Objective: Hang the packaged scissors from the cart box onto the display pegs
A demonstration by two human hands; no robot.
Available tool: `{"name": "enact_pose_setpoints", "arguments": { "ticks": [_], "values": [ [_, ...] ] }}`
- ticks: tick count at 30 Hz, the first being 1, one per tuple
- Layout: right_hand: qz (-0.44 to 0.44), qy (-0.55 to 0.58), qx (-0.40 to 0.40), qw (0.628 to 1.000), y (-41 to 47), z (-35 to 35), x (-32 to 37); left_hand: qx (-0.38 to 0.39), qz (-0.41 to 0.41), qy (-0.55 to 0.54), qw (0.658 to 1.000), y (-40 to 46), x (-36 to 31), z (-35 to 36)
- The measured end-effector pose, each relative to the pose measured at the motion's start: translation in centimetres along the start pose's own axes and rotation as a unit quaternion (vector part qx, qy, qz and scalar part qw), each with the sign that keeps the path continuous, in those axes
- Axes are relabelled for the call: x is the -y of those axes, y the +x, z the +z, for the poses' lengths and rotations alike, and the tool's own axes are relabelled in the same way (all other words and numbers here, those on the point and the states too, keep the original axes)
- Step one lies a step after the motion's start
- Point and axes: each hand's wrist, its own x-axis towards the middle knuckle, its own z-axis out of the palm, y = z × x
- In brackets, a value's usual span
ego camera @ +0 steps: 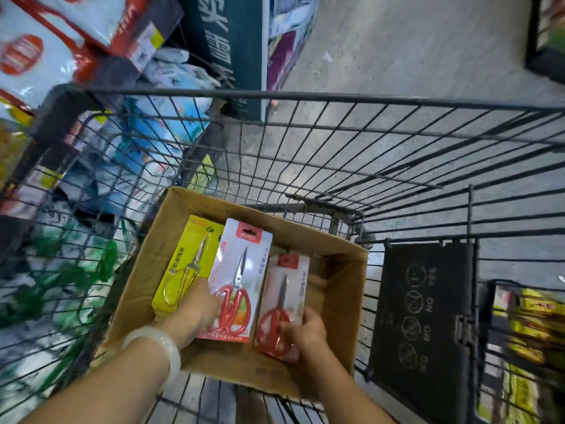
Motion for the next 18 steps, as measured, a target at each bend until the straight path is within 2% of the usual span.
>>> {"name": "enact_pose_setpoints", "arguments": {
  "ticks": [3,6,11,15,18],
  "values": [
    [-0.036,0.042,0.041,0.998,-2.4,-1.6,1.4,0.007,0.027,-0.048,0.998,-1.9,-0.3,-1.5],
    [-0.113,0.049,0.087,0.989,-5.5,-2.8,4.6,-0.002,0.056,-0.113,0.992,-4.0,-0.5,-3.8],
    [-0.229,0.04,0.115,0.966,-11.6,-1.2,10.4,-0.018,0.132,-0.192,0.972,-10.8,-1.7,-9.1],
    [-0.299,0.021,0.173,0.938,-18.1,2.2,12.9,-0.068,0.173,-0.213,0.959,-15.4,1.4,-14.6],
    [-0.357,-0.041,0.216,0.908,-23.4,5.5,12.9,-0.117,0.18,-0.264,0.94,-18.7,6.1,-18.5]
  ]
}}
